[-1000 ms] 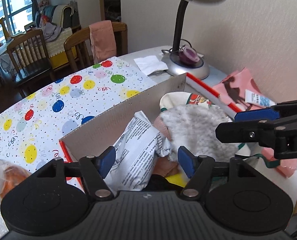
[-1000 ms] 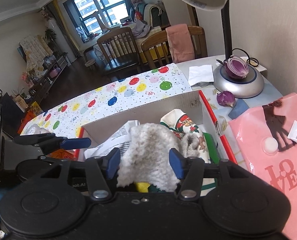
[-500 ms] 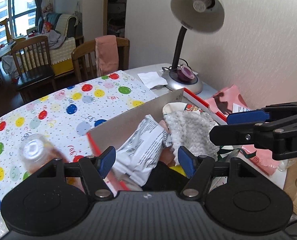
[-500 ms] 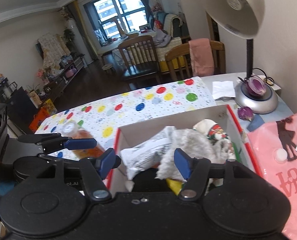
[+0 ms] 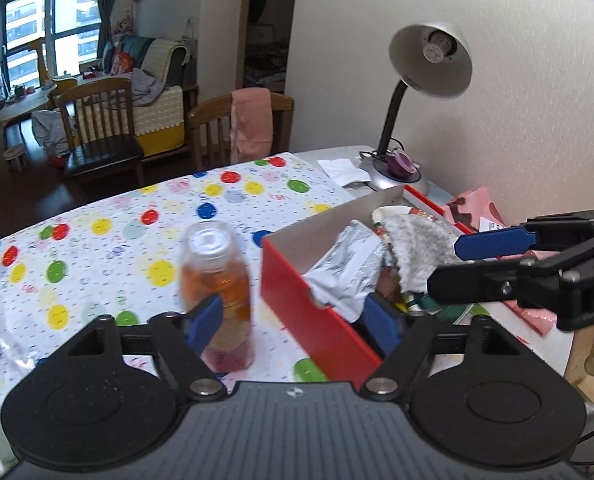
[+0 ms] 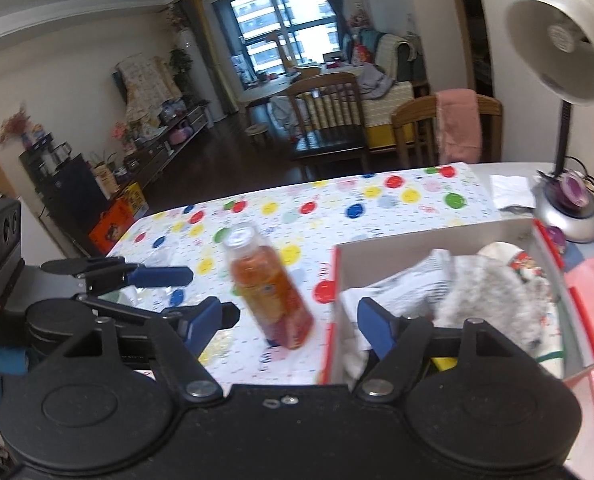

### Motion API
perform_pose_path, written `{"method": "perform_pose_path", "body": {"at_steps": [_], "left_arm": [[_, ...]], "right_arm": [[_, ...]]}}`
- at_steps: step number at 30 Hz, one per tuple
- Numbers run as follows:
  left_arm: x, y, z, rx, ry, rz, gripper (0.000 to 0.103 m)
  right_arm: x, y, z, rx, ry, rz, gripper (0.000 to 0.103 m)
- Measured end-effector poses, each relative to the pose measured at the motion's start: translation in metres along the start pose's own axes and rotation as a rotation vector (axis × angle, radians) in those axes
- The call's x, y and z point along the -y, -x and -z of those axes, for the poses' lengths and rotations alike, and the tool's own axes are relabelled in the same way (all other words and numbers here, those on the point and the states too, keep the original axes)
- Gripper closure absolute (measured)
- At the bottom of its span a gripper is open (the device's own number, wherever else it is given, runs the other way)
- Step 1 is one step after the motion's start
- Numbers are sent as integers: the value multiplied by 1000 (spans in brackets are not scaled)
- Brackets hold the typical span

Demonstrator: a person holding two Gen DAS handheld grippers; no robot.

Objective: Organize soft objects

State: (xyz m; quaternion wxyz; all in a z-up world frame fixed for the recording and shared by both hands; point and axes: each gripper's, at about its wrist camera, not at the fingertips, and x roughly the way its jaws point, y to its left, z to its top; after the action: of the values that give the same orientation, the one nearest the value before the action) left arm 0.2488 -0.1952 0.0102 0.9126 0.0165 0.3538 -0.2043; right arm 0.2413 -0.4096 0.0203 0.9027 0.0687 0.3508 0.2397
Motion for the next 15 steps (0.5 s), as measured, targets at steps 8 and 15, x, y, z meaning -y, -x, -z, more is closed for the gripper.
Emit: {"method": "perform_pose_path", "body": {"at_steps": [8, 15], "left_arm": [[-54, 36, 19, 10, 28, -15, 20], [-105, 62, 34, 10, 38, -36, 18]], "right_arm": [[-61, -18, 6, -18, 45, -30, 19], [-108, -41, 12, -36, 53, -41, 10]]}}
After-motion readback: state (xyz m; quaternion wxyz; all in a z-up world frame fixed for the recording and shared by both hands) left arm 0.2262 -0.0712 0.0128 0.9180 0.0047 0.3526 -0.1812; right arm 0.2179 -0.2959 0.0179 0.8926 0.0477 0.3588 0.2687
